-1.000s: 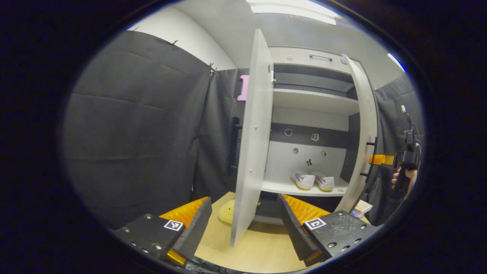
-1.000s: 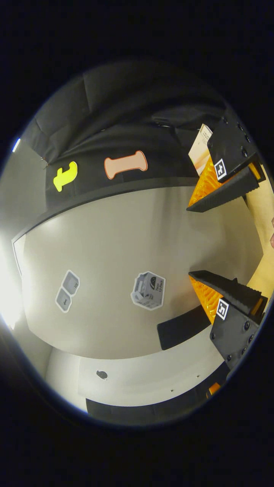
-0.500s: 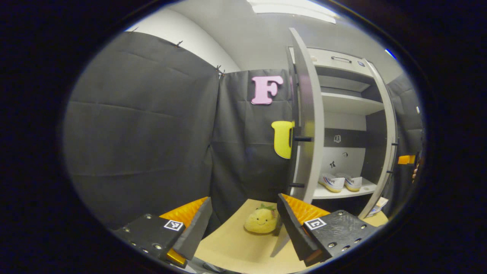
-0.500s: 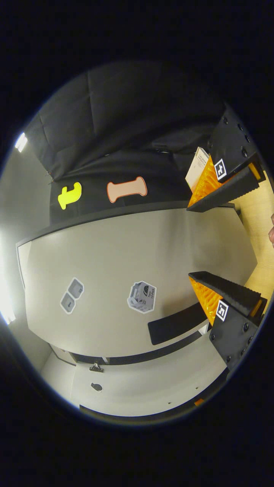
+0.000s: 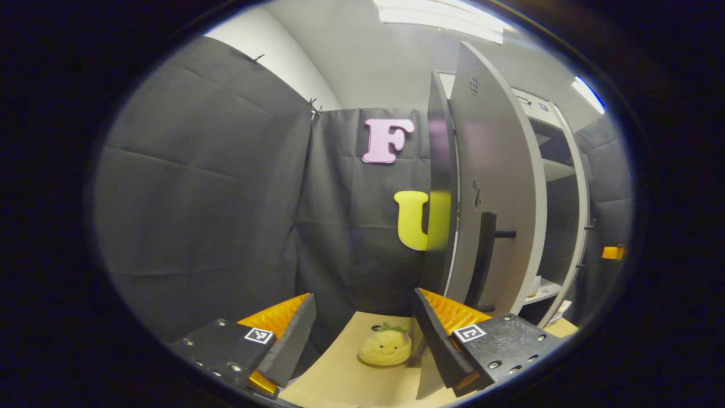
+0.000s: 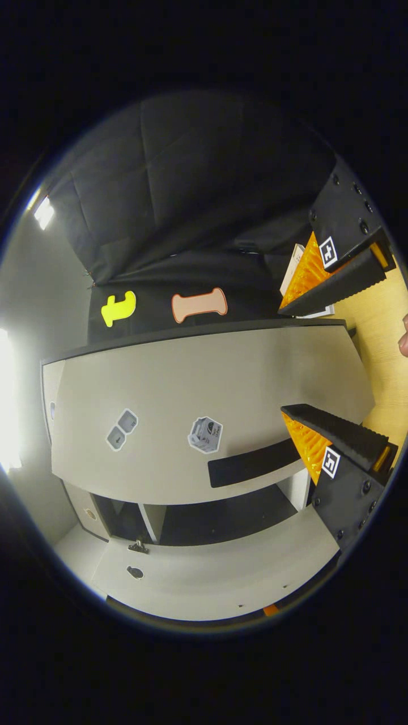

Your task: Grab one shoe with the right hand and put it into the shoe cabinet, grab the other shoe with the left hand and put it into the shoe cabinet; then close the right door with the right hand and the left door with the left hand.

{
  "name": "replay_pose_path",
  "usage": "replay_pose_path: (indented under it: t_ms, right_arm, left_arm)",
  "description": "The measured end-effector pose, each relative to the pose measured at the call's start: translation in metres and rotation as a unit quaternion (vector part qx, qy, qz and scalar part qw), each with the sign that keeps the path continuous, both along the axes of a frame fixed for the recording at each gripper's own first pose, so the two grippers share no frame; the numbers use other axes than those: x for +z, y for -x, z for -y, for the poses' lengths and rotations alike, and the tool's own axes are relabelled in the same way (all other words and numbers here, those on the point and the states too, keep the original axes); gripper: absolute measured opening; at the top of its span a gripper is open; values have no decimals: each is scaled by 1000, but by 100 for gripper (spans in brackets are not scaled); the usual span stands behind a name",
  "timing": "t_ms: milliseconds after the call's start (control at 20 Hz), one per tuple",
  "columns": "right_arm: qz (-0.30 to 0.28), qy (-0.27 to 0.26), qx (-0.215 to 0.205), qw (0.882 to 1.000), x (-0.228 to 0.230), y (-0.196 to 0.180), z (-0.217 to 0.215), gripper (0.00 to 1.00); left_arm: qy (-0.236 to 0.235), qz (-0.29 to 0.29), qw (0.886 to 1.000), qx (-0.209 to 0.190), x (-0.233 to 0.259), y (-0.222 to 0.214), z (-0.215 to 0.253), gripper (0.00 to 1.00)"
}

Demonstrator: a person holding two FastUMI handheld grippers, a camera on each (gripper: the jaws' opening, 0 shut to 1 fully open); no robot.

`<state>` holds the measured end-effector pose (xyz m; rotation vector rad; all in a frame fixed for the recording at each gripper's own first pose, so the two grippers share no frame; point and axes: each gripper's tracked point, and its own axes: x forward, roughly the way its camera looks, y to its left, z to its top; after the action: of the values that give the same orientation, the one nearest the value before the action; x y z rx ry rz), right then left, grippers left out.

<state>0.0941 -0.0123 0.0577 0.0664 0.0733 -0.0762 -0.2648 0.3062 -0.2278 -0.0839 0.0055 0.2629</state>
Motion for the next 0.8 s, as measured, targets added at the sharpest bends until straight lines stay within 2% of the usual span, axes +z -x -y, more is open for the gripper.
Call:
replay_pose_path:
  t_ms: [150,500,700,800]
  right_arm:
    - [-5,5,-8,1000,-5,9,0,98]
    - [-16,2,-20,1000,-21,26,1,98]
    - [-24,-2,-21,999,-31,34,6,98]
    - [-27,5,-24,999,-35,36,10,98]
  left_arm:
    - [11,6,999,-46,9,-22,6,100]
    - [23,26,992,-119,41,-58,31,98]
    - [28,22,992,-119,45,-63,36,93]
    - [35,17,992,-123,43,-61,41,94]
